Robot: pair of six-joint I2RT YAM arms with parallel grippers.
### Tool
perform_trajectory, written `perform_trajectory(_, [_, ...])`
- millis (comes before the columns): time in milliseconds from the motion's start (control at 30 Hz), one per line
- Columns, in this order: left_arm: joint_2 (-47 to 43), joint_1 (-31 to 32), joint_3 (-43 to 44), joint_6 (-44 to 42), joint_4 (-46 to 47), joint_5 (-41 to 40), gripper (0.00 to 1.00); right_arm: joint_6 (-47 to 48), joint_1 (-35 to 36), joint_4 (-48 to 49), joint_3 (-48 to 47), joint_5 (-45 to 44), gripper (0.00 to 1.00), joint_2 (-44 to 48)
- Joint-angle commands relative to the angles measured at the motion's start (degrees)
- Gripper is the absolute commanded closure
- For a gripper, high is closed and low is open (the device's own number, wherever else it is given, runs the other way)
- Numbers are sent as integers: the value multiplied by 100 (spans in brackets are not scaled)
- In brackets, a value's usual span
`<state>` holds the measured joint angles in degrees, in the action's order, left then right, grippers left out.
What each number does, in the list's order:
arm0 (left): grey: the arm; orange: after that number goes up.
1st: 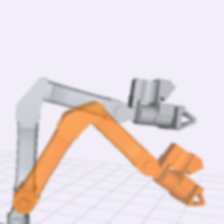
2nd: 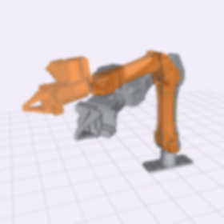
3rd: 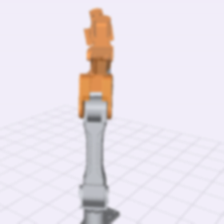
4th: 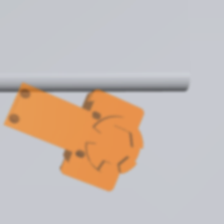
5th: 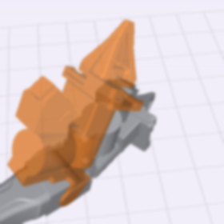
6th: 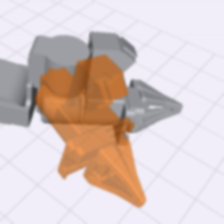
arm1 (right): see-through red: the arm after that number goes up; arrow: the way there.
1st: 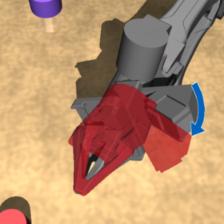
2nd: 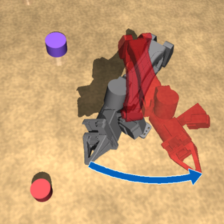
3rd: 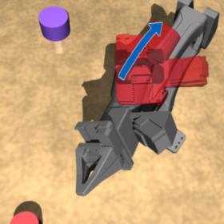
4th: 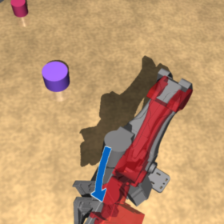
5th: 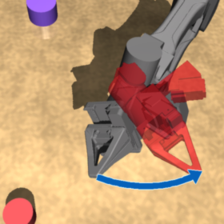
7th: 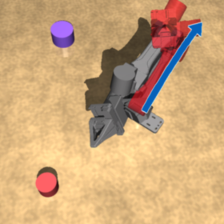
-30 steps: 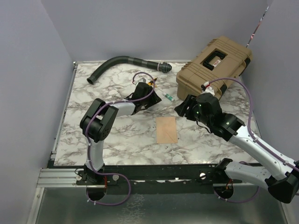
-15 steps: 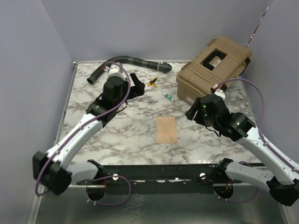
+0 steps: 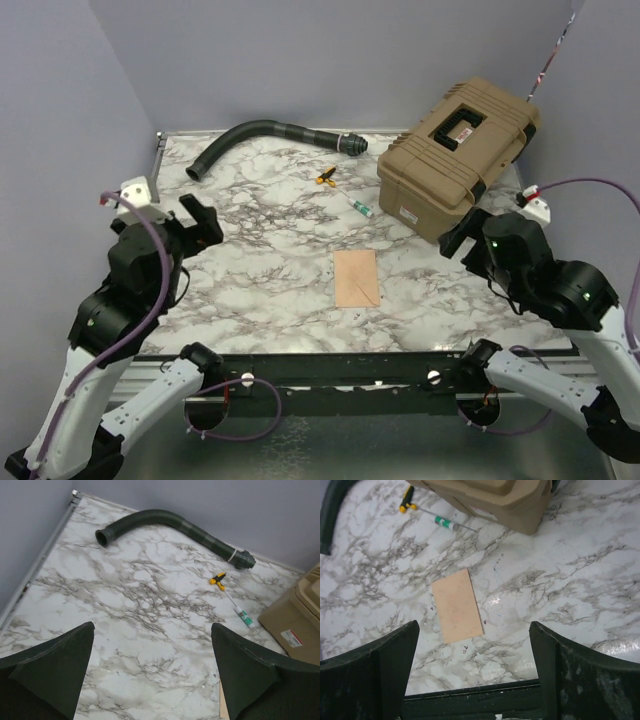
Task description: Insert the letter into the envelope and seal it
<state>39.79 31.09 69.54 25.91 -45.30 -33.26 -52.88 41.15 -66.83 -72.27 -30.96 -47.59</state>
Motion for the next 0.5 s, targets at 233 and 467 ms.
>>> perform_trajectory(233, [-501,-24,836,-183,-2212,-567,1,871,0,-174,-1030,-833,0,472])
perform_trajectory(467, [-735,-24,740,-110,-2348,-342,1,1479,3,155,-1152,-880,0,554])
